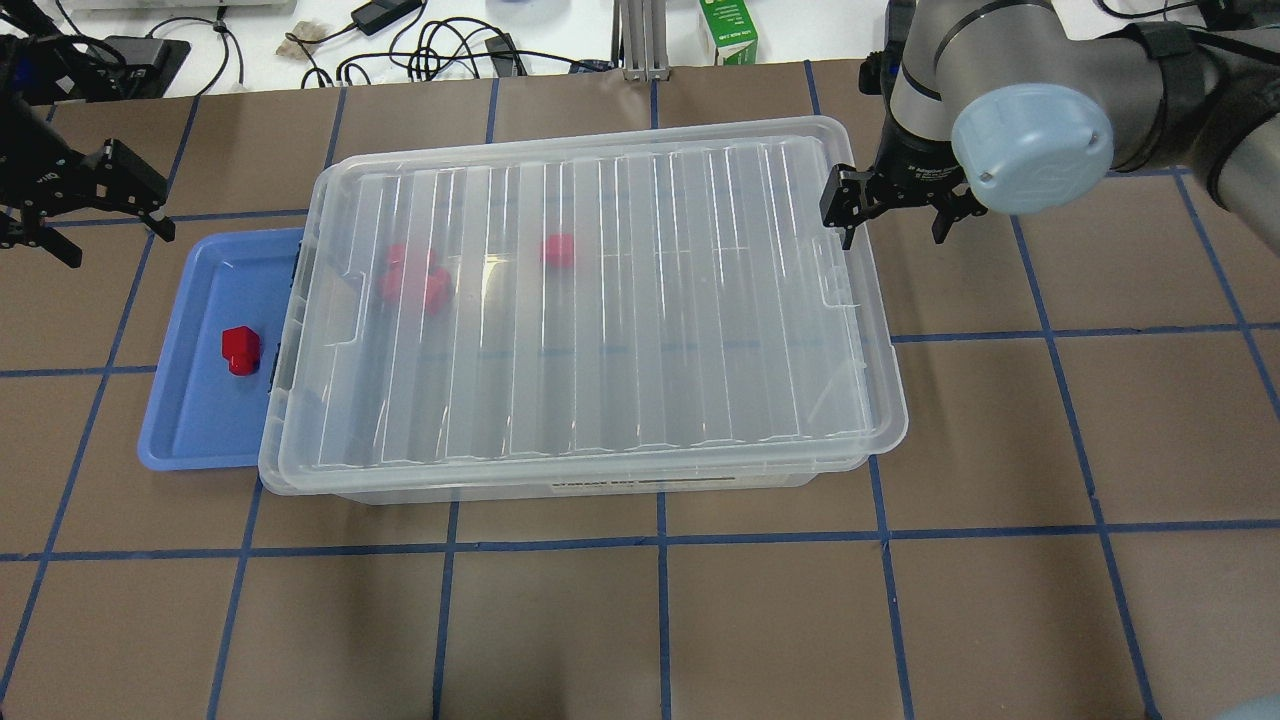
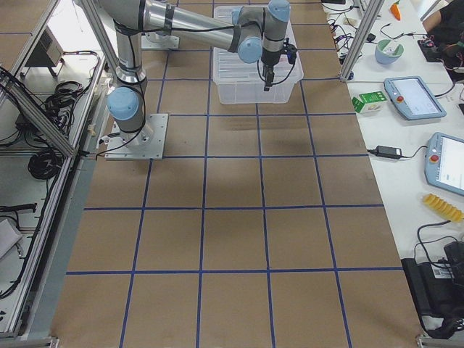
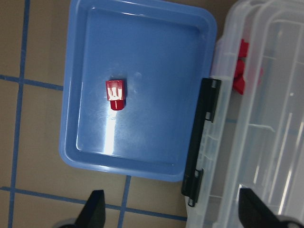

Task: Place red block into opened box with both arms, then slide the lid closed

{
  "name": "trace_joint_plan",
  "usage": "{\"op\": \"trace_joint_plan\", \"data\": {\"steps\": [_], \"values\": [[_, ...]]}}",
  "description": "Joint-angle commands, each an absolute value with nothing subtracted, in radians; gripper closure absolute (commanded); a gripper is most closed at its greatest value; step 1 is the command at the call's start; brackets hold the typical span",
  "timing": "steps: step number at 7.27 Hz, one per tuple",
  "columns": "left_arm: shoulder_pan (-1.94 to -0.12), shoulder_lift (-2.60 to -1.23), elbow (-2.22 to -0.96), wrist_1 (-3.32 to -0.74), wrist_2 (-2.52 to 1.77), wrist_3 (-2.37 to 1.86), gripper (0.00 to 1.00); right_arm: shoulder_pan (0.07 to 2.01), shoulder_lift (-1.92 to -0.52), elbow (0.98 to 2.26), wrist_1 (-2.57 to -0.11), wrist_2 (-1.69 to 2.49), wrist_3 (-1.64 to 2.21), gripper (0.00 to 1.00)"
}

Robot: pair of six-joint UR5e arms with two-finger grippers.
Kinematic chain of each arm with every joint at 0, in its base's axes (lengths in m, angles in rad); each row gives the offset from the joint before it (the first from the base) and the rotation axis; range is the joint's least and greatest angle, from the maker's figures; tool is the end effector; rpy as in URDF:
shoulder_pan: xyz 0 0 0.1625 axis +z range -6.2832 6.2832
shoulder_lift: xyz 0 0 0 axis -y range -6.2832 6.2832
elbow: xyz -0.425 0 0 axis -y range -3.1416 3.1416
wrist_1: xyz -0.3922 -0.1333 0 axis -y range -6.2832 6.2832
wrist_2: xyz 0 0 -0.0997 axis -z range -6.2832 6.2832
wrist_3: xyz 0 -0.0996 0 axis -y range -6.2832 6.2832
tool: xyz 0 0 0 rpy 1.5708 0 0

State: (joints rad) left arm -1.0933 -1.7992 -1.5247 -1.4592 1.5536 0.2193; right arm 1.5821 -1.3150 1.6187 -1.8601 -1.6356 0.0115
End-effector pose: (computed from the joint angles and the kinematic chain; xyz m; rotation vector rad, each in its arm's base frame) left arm 0.1440 -0.5721 0.3990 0.4000 -3.0740 -0.0940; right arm 0.1334 -0.5786 0.3556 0.0004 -3.0766 -0.0210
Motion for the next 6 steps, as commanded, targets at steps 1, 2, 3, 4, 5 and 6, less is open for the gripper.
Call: {"op": "trace_joint_plan", "data": {"steps": [1,2,3,4,5,6], "values": [[-1.060,-1.887,-1.616,-1.279,1.554,0.227,0.00,1.559,-1.315,1.626,-1.876,-1.695,-0.001,0.00],[-1.042,-1.899,-1.659,-1.214,1.552,0.221,0.00,1.530,-1.315,1.628,-1.897,-1.697,-0.046,0.00],[-1.040,-1.916,-1.696,-1.154,1.546,0.209,0.00,1.499,-1.315,1.628,-1.901,-1.695,-0.082,0.00],[-1.042,-1.939,-1.718,-1.105,1.519,0.168,0.00,1.464,-1.315,1.628,-1.901,-1.695,-0.136,0.00],[-1.040,-1.951,-1.730,-1.095,1.519,0.166,0.00,1.412,-1.315,1.628,-1.898,-1.687,-0.196,0.00],[-1.039,-1.969,-1.736,-1.062,1.519,0.169,0.00,1.367,-1.316,1.628,-1.896,-1.684,-0.233,0.00]]}}
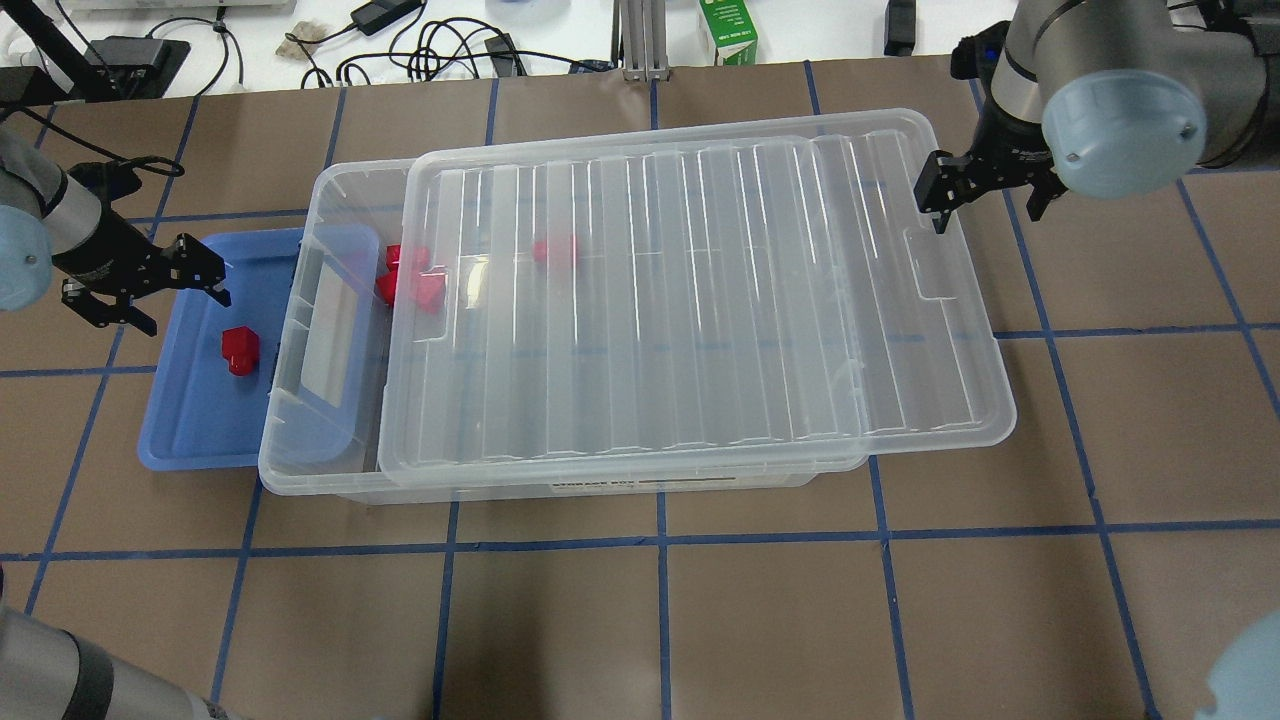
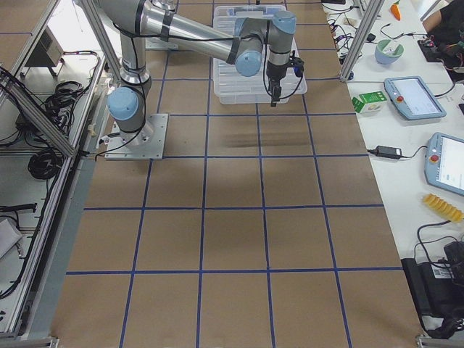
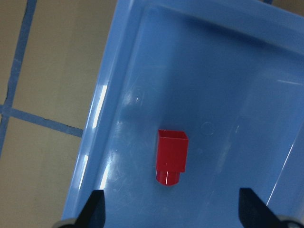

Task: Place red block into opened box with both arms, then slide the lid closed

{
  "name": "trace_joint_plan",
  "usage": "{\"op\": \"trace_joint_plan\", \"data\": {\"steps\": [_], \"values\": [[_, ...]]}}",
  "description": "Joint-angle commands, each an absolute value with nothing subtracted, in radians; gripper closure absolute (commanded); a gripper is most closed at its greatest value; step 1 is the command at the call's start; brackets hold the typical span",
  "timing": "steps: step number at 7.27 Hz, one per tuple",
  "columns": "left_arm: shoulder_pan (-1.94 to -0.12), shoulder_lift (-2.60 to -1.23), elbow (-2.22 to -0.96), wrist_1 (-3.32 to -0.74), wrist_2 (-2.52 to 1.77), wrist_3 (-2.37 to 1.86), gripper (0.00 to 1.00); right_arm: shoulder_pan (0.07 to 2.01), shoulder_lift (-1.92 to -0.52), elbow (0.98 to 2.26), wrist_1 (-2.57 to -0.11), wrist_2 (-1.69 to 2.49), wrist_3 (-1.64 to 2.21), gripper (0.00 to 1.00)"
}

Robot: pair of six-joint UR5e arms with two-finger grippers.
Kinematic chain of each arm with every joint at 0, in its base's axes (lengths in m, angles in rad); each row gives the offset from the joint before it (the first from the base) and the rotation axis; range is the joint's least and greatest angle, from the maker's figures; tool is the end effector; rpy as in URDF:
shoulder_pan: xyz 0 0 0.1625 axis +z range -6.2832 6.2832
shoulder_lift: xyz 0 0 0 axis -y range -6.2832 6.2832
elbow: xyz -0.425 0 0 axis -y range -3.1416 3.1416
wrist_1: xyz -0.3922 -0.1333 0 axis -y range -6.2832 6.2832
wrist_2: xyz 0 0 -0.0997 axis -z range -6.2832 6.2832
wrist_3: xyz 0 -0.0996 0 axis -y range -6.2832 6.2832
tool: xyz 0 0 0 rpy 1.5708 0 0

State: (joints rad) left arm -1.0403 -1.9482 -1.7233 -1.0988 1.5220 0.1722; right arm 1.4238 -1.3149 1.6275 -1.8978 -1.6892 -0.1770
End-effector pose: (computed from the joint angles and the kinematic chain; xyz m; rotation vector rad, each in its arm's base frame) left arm 0.1787 -0.5778 0.2543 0.5501 -3.0257 -0.0578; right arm 0.0350 -0.5934 0.3556 0.0441 -3.0221 -0.0074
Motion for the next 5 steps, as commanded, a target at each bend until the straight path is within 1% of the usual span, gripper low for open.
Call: {"op": "trace_joint_plan", "data": {"steps": [1,2,5], "values": [[-1.045,-1.992,-1.738,-1.049,1.516,0.128,0.00,1.344,-1.316,1.628,-1.894,-1.684,-0.250,0.00],[-1.057,-2.023,-1.741,-1.025,1.502,0.077,0.00,1.330,-1.324,1.626,-1.891,-1.684,-0.261,0.00],[-1.063,-2.054,-1.772,-0.993,1.503,0.115,0.01,1.316,-1.325,1.628,-1.884,-1.684,-0.282,0.00]]}}
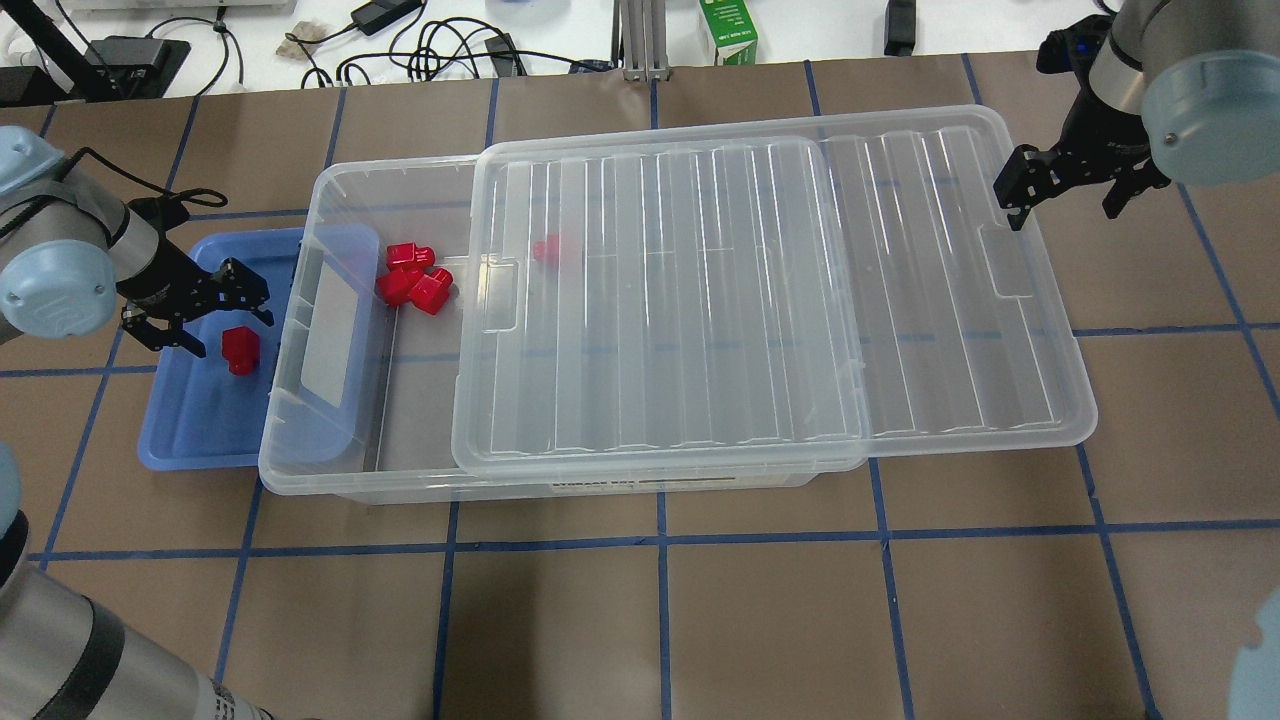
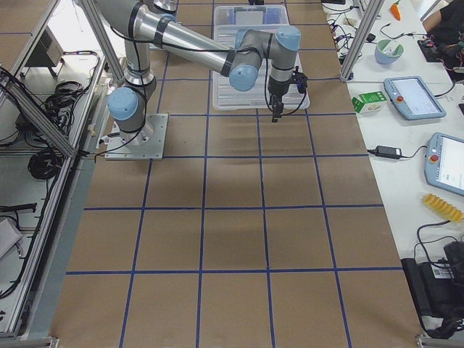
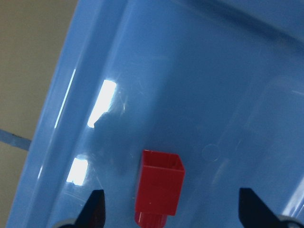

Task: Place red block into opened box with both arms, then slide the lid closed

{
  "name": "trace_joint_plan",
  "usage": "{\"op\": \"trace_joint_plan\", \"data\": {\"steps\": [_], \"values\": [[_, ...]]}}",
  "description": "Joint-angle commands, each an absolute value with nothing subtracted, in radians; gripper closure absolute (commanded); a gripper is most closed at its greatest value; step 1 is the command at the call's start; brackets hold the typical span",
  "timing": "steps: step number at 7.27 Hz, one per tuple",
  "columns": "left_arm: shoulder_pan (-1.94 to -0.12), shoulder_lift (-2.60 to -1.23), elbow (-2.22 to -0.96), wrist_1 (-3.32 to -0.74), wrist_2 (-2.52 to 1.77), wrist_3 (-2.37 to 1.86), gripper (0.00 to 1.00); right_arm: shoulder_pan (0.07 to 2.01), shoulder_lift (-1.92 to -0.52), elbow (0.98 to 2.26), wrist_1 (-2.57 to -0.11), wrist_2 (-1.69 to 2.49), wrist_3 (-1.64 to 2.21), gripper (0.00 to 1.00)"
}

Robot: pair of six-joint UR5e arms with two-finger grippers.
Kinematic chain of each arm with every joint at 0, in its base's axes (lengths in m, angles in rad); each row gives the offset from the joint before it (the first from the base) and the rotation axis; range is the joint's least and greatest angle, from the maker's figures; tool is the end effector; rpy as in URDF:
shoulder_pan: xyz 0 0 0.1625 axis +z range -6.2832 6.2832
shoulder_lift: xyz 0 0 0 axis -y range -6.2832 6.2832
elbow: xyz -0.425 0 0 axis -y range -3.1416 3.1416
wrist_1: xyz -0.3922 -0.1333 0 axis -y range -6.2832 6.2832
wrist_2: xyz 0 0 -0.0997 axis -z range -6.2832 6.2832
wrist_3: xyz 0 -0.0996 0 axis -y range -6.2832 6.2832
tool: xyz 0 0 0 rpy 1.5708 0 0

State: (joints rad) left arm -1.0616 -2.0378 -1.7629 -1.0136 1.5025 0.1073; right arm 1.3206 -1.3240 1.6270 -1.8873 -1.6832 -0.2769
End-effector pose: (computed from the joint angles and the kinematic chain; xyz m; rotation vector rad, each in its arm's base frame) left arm 0.1655 -0.5838 0.1928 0.6127 -2.9812 -0.1164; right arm -0.0251 -0.5914 0.3600 0.0393 -3.0292 -0.0246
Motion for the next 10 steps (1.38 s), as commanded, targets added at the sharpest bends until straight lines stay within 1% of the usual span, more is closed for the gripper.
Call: {"op": "trace_joint_plan", "data": {"steps": [1,2,3,4,5,6,7,8,9,10], "values": [[-1.060,-2.062,-1.770,-0.992,1.511,0.147,0.08,1.313,-1.322,1.628,-1.884,-1.689,-0.285,0.00],[-1.058,-2.063,-1.769,-0.991,1.514,0.175,0.23,1.293,-1.325,1.628,-1.884,-1.687,-0.302,0.00],[-1.058,-2.063,-1.769,-0.991,1.514,0.176,0.52,1.279,-1.325,1.626,-1.887,-1.686,-0.333,0.00],[-1.060,-2.059,-1.766,-0.992,1.513,0.179,0.85,1.279,-1.327,1.626,-1.884,-1.686,-0.334,0.00],[-1.058,-2.048,-1.757,-1.003,1.511,0.201,1.00,1.282,-1.328,1.623,-1.884,-1.686,-0.331,0.00],[-1.063,-2.024,-1.744,-1.017,1.512,0.228,1.00,1.287,-1.330,1.612,-1.881,-1.683,-0.334,0.00],[-1.078,-1.979,-1.688,-1.129,1.517,0.229,1.00,1.310,-1.362,1.594,-1.876,-1.652,-0.333,0.00],[-1.098,-1.920,-1.578,-1.308,1.508,0.227,1.00,1.356,-1.400,1.573,-1.815,-1.602,-0.327,0.00],[-1.161,-1.864,-1.472,-1.465,1.517,0.210,1.00,1.423,-1.458,1.531,-1.728,-1.597,-0.237,0.00],[-1.251,-1.820,-1.439,-1.521,1.519,0.189,1.00,1.522,-1.491,1.475,-1.609,-1.562,-0.059,0.00]]}}
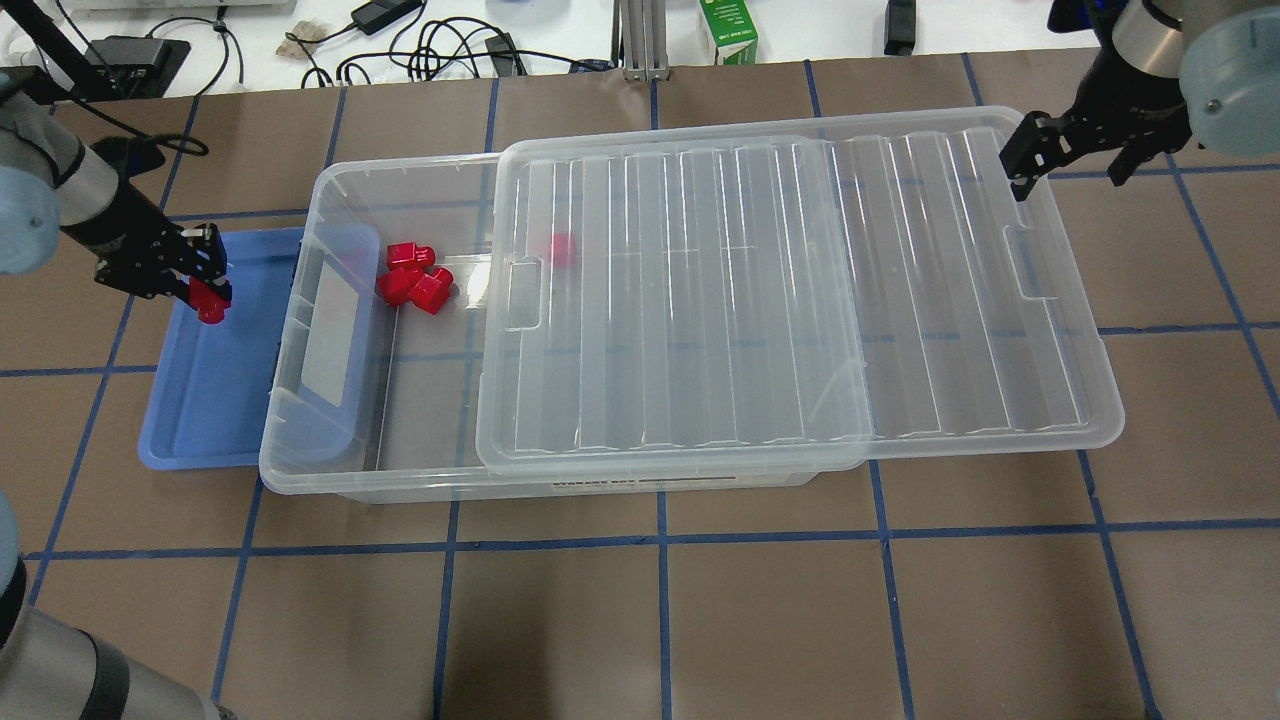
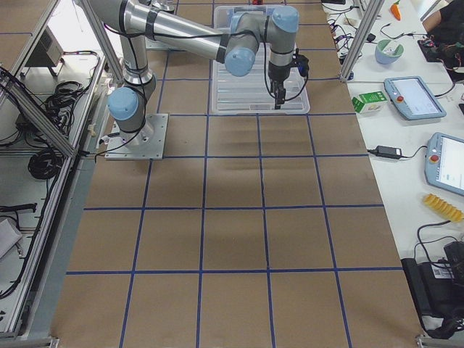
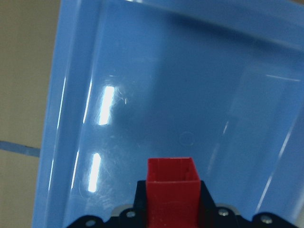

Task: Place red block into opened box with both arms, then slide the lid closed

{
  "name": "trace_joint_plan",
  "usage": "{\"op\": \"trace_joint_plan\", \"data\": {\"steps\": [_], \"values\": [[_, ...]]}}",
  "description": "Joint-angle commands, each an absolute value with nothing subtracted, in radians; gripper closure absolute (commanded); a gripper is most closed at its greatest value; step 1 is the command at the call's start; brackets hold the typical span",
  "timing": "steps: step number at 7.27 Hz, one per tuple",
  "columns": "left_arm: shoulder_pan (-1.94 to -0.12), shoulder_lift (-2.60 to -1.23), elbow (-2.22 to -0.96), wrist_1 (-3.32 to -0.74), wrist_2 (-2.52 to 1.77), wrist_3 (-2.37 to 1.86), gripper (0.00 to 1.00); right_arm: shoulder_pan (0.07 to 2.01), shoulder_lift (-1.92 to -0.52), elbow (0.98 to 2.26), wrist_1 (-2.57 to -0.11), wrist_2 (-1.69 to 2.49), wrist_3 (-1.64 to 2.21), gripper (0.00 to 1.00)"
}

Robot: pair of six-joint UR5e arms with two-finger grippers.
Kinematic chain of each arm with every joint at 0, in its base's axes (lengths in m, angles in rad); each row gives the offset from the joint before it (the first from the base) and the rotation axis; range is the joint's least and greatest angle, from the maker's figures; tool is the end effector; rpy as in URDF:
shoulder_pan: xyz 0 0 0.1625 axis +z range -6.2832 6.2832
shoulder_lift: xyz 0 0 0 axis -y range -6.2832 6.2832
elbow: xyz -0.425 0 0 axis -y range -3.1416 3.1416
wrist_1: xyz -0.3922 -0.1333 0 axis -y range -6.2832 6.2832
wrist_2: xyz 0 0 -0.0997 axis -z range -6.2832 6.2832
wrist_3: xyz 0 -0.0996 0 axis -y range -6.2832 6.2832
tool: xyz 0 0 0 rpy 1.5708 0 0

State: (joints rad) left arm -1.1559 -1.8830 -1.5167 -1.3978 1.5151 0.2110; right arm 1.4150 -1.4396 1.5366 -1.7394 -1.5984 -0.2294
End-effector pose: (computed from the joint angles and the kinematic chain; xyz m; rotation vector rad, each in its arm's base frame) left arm 0.1150 -0.6056 0.3593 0.3151 -3.0446 -0.0978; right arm 0.0432 -0.5661 0.4537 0.1125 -3.0971 0.1008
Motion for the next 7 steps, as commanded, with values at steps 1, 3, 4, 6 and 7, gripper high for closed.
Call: {"op": "trace_joint_plan", "data": {"steps": [1,3,4,6,7], "values": [[-1.332,-1.800,-1.469,-1.522,1.519,0.158,1.00,1.607,-1.496,1.429,-1.573,-1.548,0.012,0.00],[-1.403,-1.796,-1.592,-1.412,1.517,0.112,1.00,1.652,-1.514,1.440,-1.554,-1.548,0.035,0.00],[-1.426,-1.790,-1.650,-1.378,1.519,0.097,1.00,1.652,-1.519,1.468,-1.557,-1.548,0.035,0.00],[-1.469,-1.789,-1.760,-1.248,1.519,0.095,1.00,1.651,-1.528,1.474,-1.569,-1.548,0.035,0.00],[-1.473,-1.801,-1.810,-1.185,1.519,0.078,1.00,1.651,-1.529,1.474,-1.568,-1.551,0.037,0.00]]}}
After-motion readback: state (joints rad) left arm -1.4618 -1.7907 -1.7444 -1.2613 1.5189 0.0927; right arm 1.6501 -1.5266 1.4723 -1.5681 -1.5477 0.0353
